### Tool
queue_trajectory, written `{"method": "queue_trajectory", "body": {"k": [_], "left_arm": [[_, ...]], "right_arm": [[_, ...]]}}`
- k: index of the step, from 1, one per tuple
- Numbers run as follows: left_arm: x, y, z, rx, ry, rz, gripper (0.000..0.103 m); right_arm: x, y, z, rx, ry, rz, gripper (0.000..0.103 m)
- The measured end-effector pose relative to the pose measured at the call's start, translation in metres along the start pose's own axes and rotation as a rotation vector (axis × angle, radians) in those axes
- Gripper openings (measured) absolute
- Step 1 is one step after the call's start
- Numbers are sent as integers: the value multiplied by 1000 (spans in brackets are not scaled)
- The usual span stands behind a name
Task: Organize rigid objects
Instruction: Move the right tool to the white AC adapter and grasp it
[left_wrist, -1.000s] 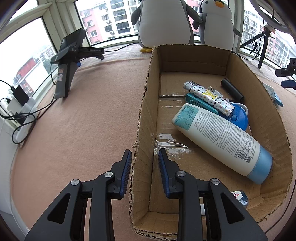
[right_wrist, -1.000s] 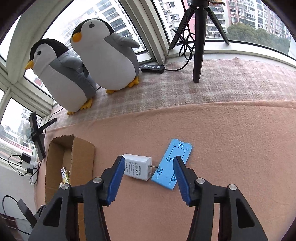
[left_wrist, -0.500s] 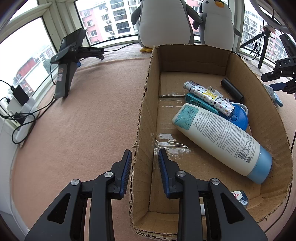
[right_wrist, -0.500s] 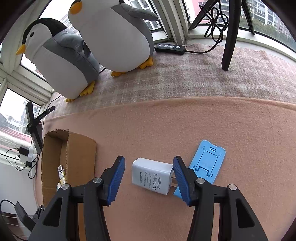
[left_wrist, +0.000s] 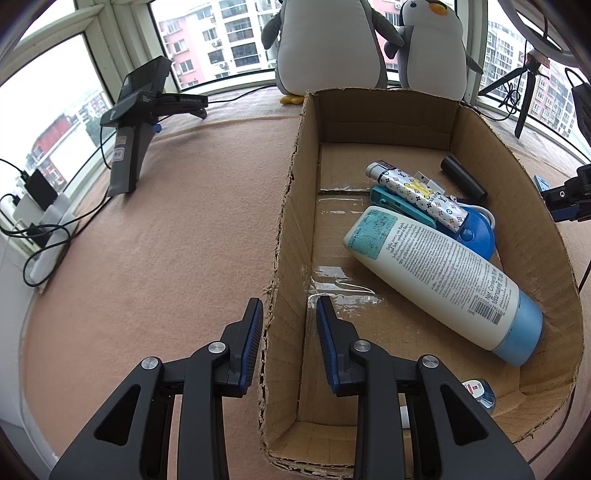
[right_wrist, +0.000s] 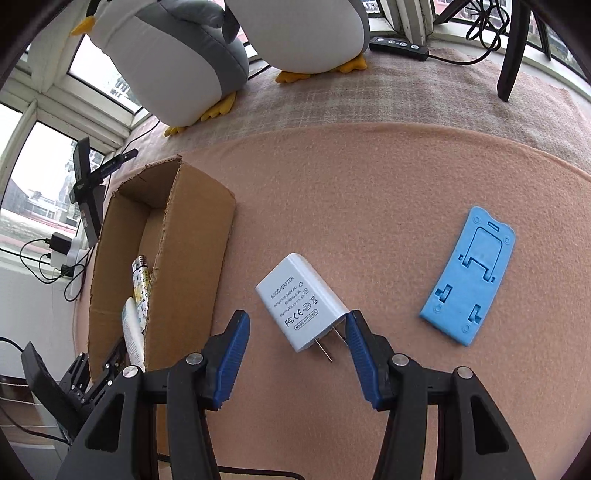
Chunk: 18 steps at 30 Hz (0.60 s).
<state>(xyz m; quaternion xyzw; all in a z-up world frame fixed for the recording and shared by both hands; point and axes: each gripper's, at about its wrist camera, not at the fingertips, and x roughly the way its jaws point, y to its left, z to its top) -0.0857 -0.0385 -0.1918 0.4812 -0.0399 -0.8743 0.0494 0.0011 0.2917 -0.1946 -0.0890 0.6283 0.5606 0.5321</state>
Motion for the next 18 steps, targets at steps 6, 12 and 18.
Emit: {"method": "queue_trajectory", "body": {"k": [6, 12, 18], "left_arm": [[-1, 1, 1, 1, -1, 2, 27], [0, 2, 1, -2, 1, 0, 27], [0, 4, 0, -7, 0, -5, 27]], "right_arm": [[-19, 22, -13, -141, -79, -143, 50], [-13, 35, -2, -226, -87, -227, 53], [12, 39, 8, -260, -44, -294, 53]]}}
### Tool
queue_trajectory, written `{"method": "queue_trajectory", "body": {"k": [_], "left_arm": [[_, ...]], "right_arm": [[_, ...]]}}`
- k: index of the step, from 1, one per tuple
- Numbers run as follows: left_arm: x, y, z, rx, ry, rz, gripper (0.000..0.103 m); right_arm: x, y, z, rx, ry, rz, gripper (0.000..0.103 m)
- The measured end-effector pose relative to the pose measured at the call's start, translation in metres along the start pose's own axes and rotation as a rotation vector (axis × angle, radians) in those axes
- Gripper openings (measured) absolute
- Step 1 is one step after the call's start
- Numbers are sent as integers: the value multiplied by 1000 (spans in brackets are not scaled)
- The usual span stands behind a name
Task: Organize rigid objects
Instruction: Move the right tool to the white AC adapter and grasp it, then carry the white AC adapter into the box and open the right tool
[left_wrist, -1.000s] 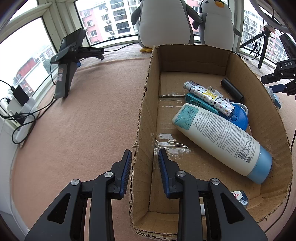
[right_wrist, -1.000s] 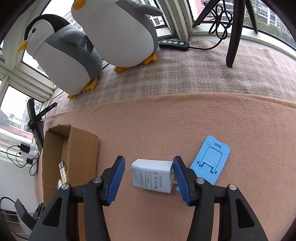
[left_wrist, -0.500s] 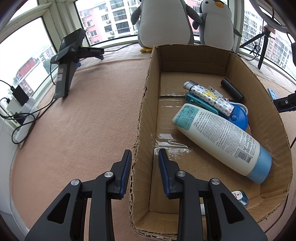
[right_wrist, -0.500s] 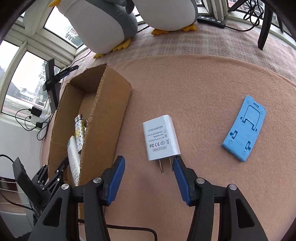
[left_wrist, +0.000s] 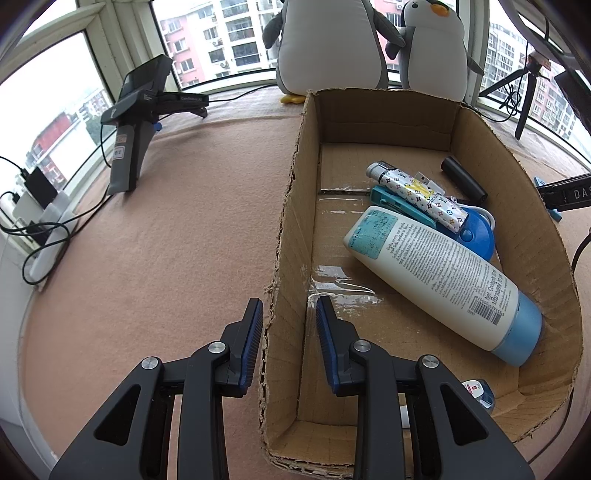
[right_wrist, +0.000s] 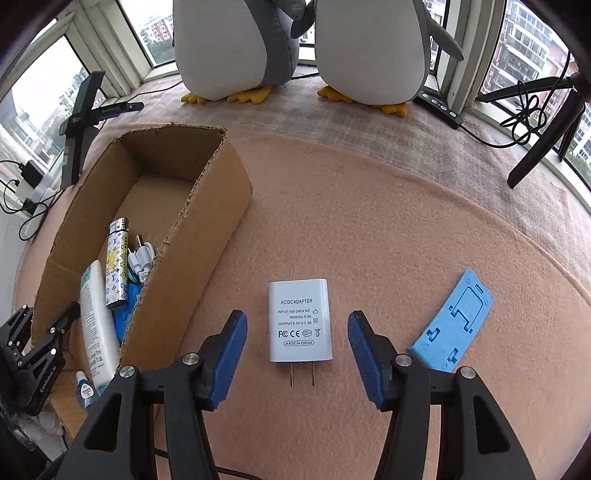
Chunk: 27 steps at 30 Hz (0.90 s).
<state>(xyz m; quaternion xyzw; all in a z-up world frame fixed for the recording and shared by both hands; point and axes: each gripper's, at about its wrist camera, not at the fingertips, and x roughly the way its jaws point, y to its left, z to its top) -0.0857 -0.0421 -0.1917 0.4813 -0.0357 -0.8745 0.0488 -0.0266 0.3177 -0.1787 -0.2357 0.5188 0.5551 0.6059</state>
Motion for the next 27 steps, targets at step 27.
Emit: {"method": "queue_trajectory", "body": {"k": [27], "left_arm": [[0, 0, -1, -4, -2, -3, 27]], "right_arm": [[-12, -2, -12, -91, 39, -63, 32]]}}
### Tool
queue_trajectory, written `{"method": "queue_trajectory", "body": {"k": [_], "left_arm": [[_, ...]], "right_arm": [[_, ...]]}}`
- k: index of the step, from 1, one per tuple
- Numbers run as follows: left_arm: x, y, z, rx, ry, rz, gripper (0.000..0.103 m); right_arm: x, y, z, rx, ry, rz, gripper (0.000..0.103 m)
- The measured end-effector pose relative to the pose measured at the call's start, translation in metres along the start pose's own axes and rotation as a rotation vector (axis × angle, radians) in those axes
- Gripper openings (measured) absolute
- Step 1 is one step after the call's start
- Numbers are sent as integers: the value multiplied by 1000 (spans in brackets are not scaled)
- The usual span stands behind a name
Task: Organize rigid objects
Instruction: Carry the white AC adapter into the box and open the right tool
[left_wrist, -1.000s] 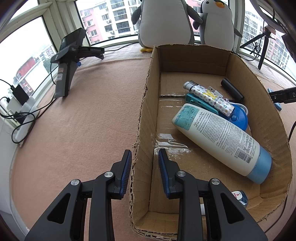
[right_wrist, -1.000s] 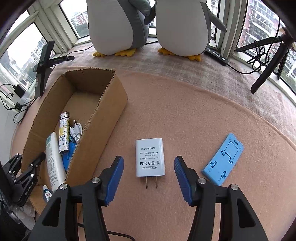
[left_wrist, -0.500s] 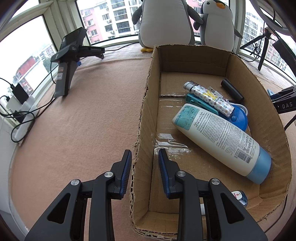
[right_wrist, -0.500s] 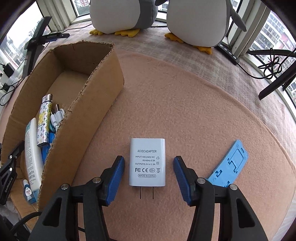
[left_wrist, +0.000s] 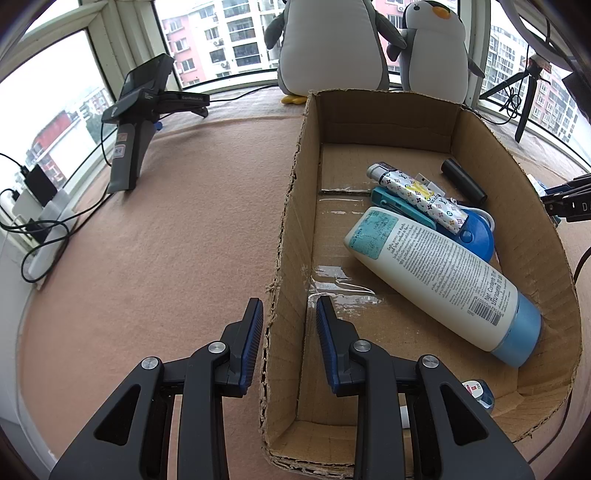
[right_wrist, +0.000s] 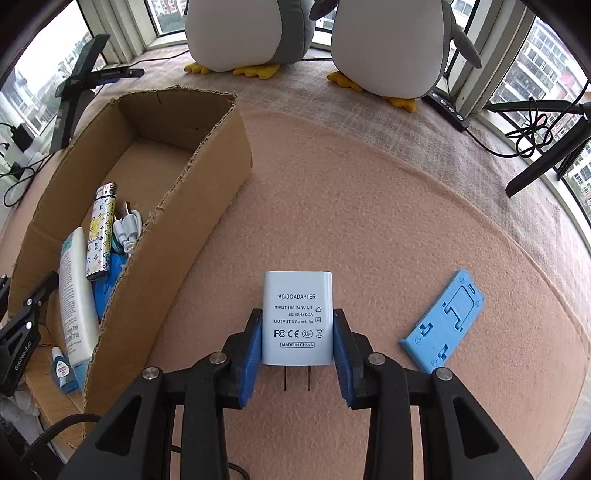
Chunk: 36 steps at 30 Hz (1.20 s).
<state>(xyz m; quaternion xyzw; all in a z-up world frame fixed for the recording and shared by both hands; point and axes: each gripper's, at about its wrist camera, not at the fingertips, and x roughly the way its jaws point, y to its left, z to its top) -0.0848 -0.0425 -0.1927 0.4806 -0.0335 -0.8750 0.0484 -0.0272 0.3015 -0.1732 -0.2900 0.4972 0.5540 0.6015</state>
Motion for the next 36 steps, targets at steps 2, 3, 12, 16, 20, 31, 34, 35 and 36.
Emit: {"method": "queue_trajectory", "body": {"k": [2, 3, 12, 16, 20, 31, 34, 35, 36], "left_arm": [[0, 0, 0, 1, 0, 1, 27], [0, 0, 0, 2, 0, 1, 27], [0, 0, 0, 1, 0, 1, 27], [0, 0, 0, 0, 1, 1, 27], [0, 0, 0, 1, 1, 1, 27], [0, 0, 0, 0, 1, 1, 27], [0, 0, 0, 1, 1, 1, 27], [0, 0, 0, 1, 1, 1, 27], [0, 0, 0, 1, 1, 2, 27]], "right_arm": [[-12, 1, 1, 5, -26, 4, 32], [-18, 1, 1, 7, -41, 9, 32], [-57, 48, 41, 1, -173, 89, 32], [-55, 65, 56, -12, -192, 112, 32], [-46, 80, 68, -27, -189, 125, 32], [-7, 96, 87, -69, -115, 109, 32], [-2, 95, 88, -71, -105, 104, 32], [-2, 95, 89, -70, -104, 103, 32], [-1, 95, 90, -70, -105, 100, 32]]}}
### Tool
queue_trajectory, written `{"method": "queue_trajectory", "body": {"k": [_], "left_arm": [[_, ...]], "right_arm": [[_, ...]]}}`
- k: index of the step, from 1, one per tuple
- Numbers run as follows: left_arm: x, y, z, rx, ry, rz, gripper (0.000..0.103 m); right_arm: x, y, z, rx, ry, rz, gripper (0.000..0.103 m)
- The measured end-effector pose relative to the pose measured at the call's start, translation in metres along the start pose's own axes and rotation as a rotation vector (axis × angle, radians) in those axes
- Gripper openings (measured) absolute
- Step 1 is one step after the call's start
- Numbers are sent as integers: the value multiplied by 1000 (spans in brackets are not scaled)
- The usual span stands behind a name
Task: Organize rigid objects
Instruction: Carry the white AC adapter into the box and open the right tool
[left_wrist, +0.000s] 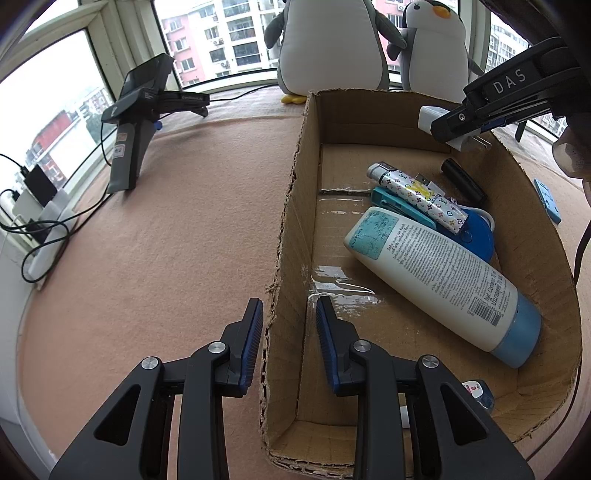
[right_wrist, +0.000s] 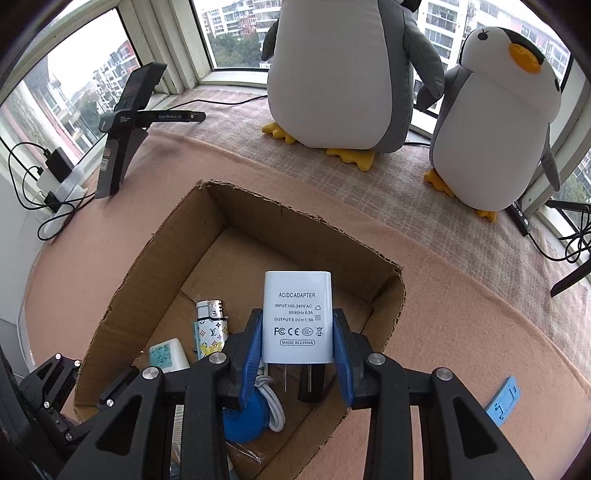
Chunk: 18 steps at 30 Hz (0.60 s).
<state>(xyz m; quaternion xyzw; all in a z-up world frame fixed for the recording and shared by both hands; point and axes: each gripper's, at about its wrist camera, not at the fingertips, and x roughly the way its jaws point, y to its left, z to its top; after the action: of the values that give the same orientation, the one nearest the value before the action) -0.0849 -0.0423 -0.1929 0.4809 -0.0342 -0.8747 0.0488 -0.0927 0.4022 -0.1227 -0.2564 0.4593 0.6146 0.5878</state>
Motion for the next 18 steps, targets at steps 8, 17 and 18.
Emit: {"method": "queue_trajectory", "body": {"k": [8, 17, 18], "left_arm": [[0, 0, 0, -1, 0, -1, 27], [0, 0, 0, 0, 0, -1, 27], [0, 0, 0, 0, 0, -1, 27]], "right_arm": [[-1, -4, 1, 1, -10, -4, 32], [-12, -2, 4, -9, -57, -25, 73], [-12, -1, 4, -11, -56, -24, 73]]}}
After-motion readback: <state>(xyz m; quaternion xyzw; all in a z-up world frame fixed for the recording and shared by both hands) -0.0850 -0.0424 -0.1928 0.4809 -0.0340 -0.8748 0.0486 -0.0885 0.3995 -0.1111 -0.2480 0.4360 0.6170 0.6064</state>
